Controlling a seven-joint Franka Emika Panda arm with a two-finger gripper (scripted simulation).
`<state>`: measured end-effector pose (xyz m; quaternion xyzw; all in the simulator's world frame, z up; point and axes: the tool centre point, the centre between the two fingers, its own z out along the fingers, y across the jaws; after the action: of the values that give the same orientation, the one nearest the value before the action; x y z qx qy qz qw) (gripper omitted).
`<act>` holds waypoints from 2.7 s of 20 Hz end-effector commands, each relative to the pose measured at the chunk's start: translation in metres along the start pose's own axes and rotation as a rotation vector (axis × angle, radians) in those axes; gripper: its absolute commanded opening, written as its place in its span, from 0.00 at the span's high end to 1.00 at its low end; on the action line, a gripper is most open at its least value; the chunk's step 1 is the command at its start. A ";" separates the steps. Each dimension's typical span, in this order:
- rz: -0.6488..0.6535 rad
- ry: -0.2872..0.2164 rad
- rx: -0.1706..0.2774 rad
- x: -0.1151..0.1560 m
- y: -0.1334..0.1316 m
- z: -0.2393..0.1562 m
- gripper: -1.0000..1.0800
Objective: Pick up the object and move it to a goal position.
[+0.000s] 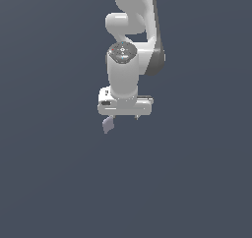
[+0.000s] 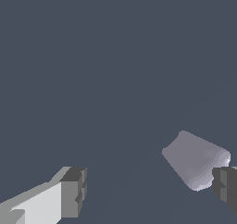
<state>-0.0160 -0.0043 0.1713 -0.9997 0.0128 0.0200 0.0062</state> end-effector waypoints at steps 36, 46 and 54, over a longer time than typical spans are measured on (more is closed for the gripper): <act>0.749 0.042 0.004 -0.033 0.088 0.040 0.04; 0.754 0.043 0.003 -0.033 0.089 0.076 0.04; 0.755 0.043 0.004 -0.032 0.089 0.090 1.00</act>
<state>-0.0539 -0.0914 0.0820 -0.9248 0.3805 0.0006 -0.0003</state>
